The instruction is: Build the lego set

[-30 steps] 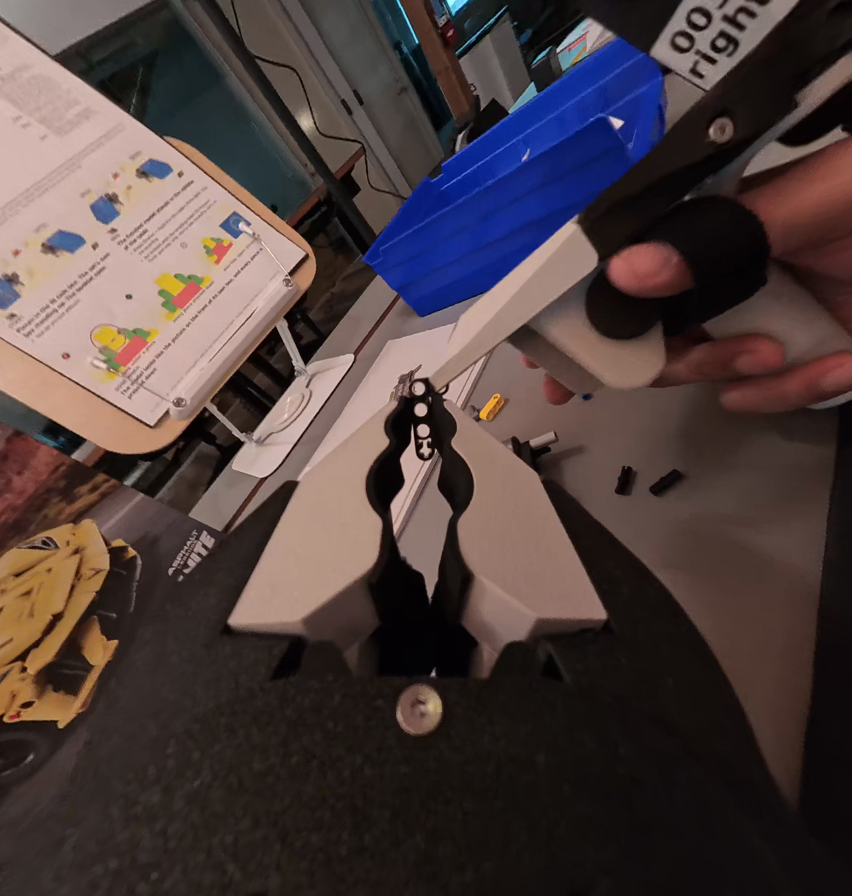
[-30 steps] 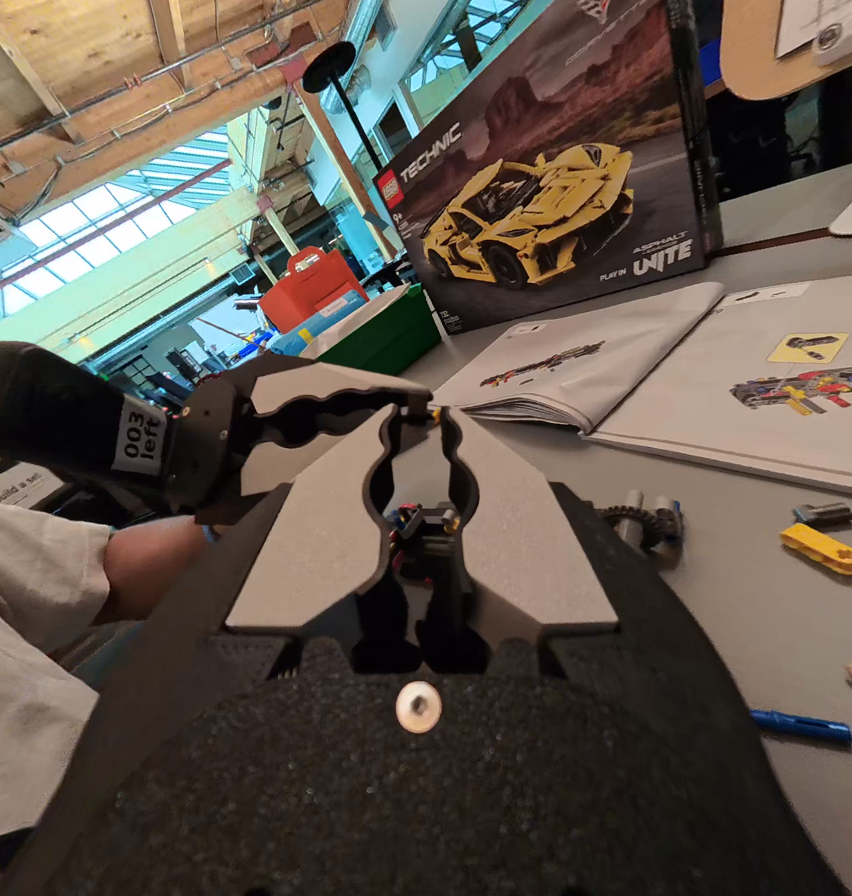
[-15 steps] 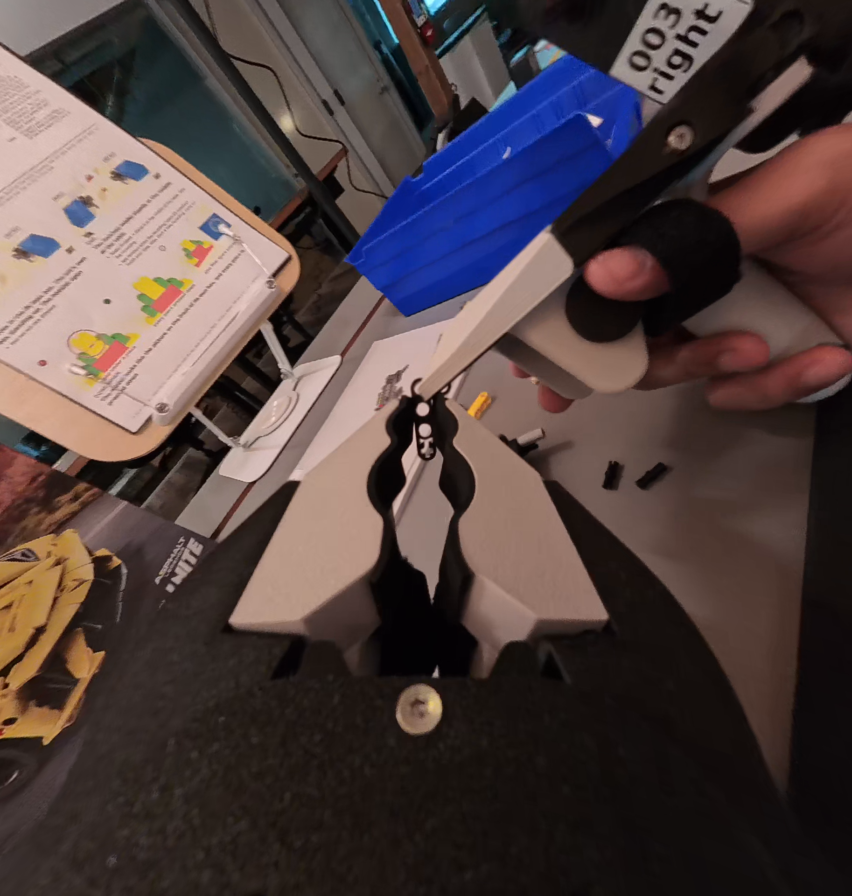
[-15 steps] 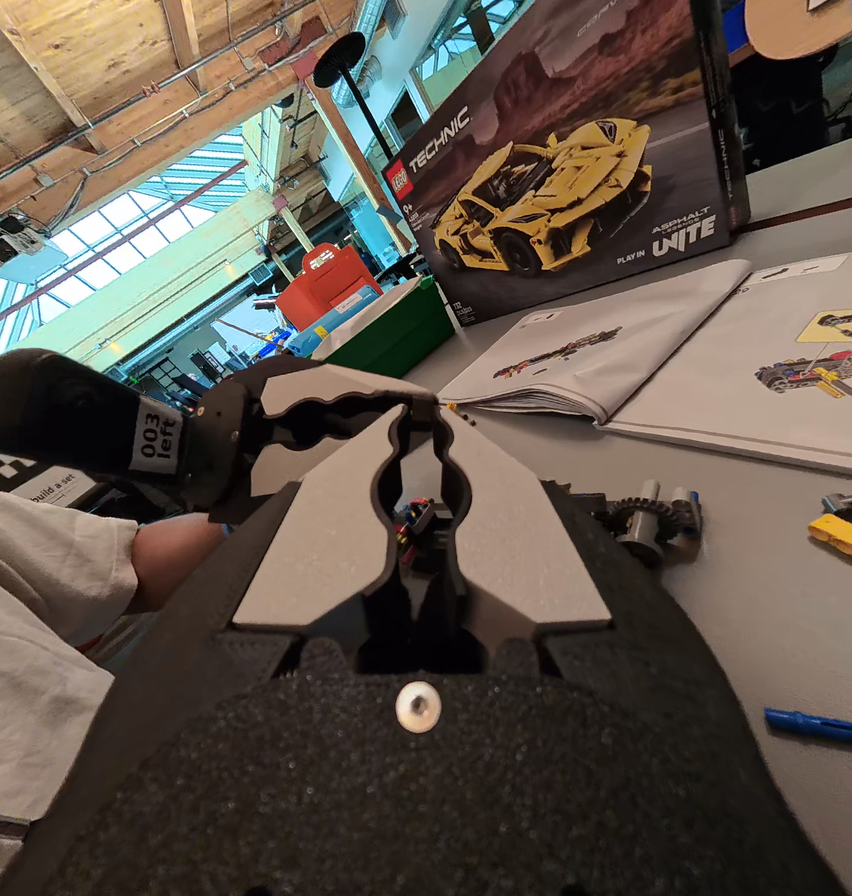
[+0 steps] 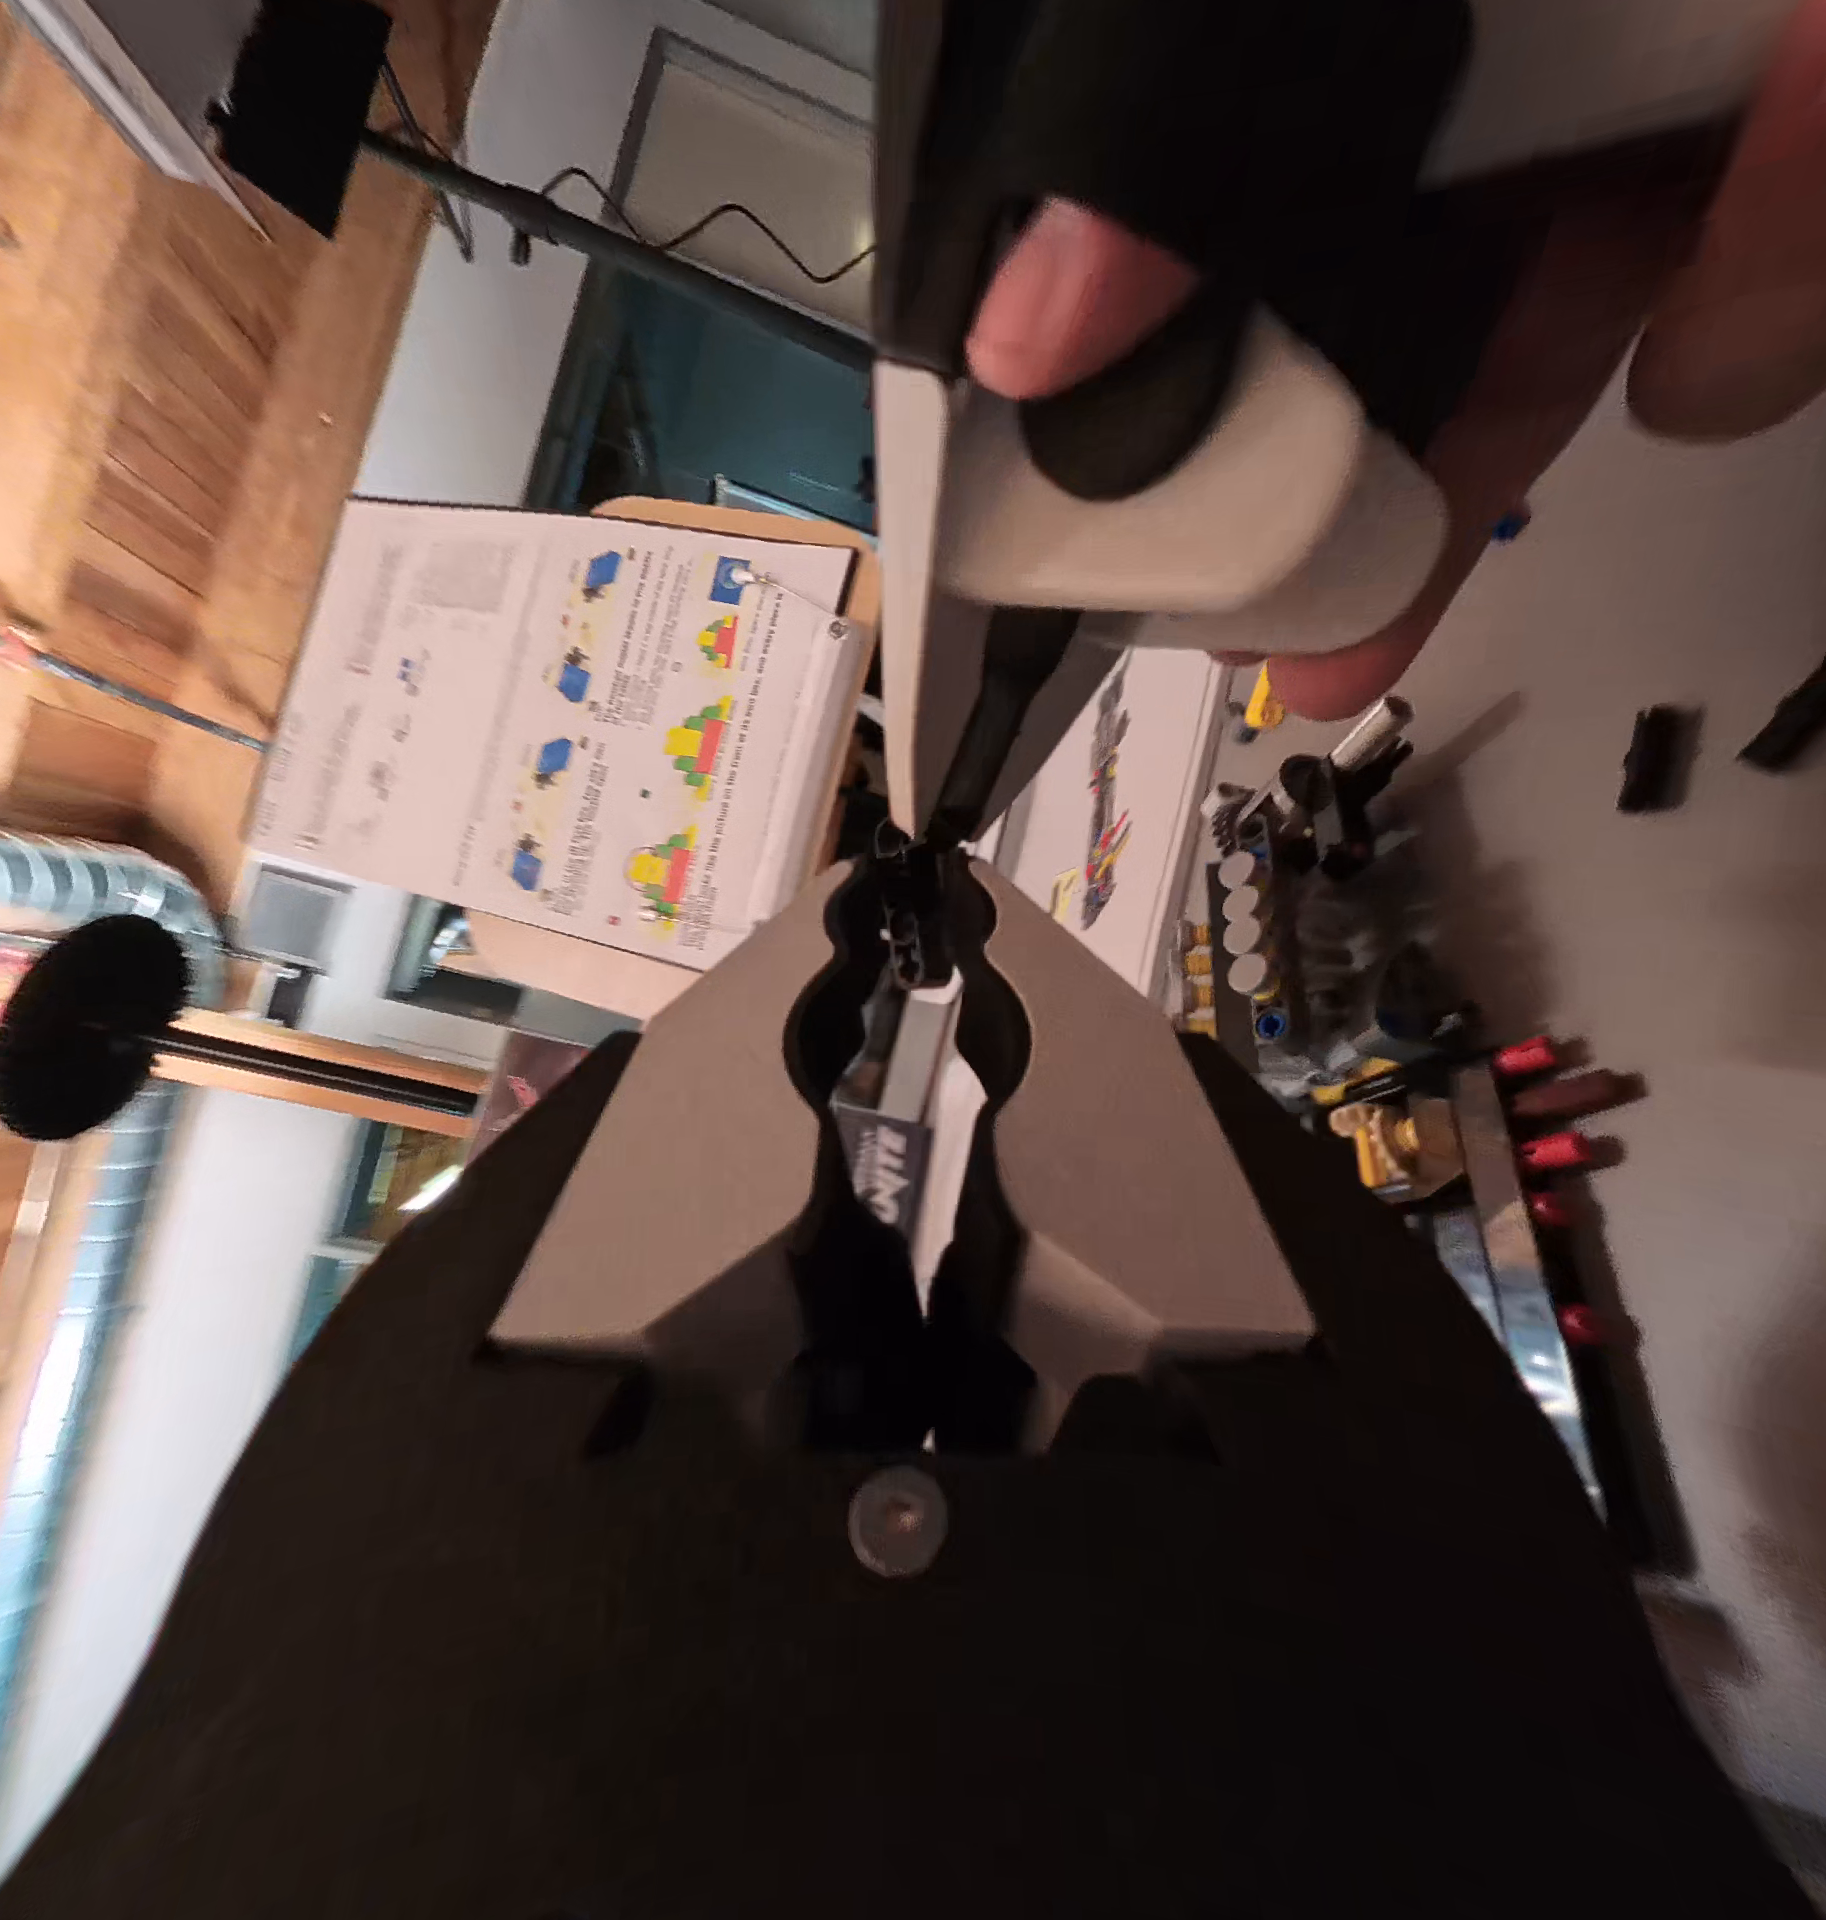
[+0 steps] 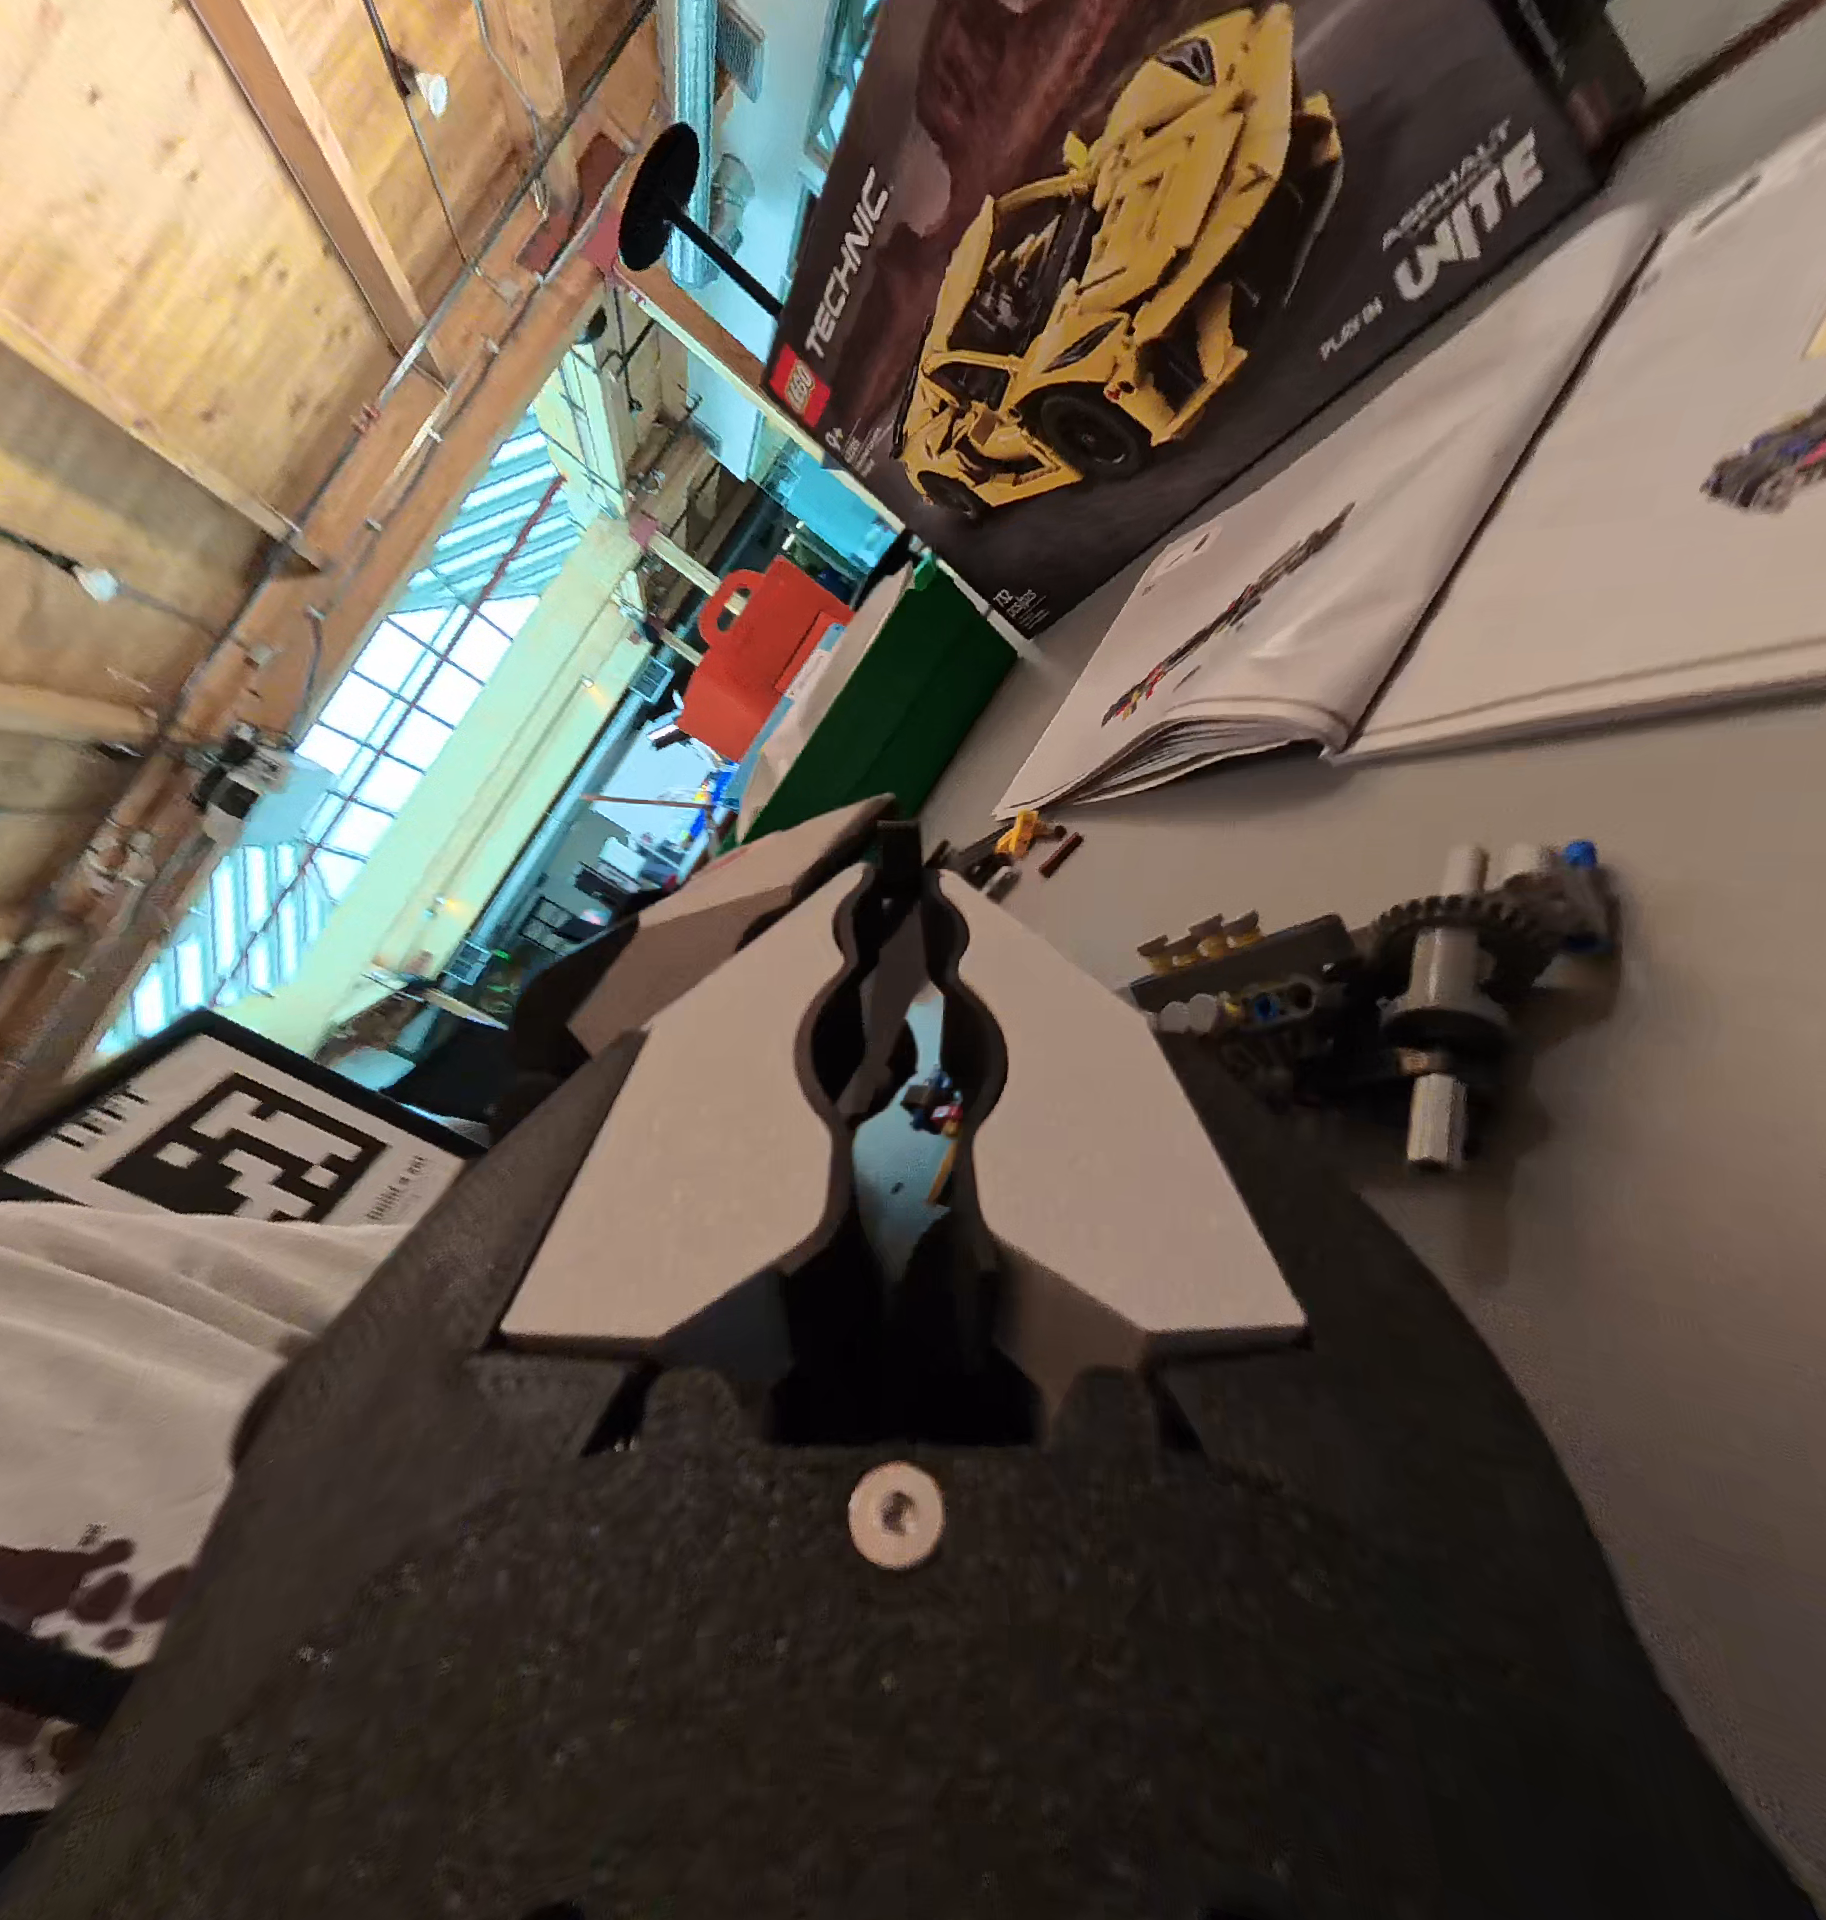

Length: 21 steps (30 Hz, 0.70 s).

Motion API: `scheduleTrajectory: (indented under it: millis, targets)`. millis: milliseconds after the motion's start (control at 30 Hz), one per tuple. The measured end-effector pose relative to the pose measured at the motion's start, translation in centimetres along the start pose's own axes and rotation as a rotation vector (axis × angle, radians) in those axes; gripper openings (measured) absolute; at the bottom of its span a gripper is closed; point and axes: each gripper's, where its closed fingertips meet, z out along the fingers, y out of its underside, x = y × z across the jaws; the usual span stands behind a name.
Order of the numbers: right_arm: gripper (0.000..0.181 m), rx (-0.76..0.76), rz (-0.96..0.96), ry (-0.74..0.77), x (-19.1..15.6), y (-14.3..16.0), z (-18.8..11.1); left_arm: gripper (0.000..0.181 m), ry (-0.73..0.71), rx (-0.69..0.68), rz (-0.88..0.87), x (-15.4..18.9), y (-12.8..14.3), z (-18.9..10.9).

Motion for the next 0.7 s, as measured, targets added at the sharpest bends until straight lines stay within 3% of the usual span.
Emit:
scheduleTrajectory:
  millis: [133,267,300,400,567,700]
  targets:
    - [0.006,0.013,0.138,-0.016,0.1,-0.1,0.0,0.009,-0.048,-0.026,0.093,-0.1,0.1,0.2]
    - [0.007,0.045,0.099,-0.1,-1.1,-0.4,-0.1,0.008,-0.045,0.002,0.002,-0.8,-0.2,-0.1]
    - [0.015,0.046,0.082,-0.145,-1.8,-0.5,-0.3,0.008,-0.038,0.019,-0.047,-1.1,-0.4,-0.2]
    - [0.03,0.083,-0.092,-0.212,-3.6,-1.4,-1.2,0.009,0.017,0.084,-0.274,-2.0,-0.8,-0.7]
    - [0.031,0.085,-0.458,-0.115,-4.1,-1.7,-1.9,0.009,0.252,0.253,-0.721,-2.4,-2.5,-1.5]
    - [0.027,0.094,-0.633,-0.102,-5.0,-0.8,-1.5,0.009,0.344,0.293,-0.714,-1.1,-3.5,-1.9]
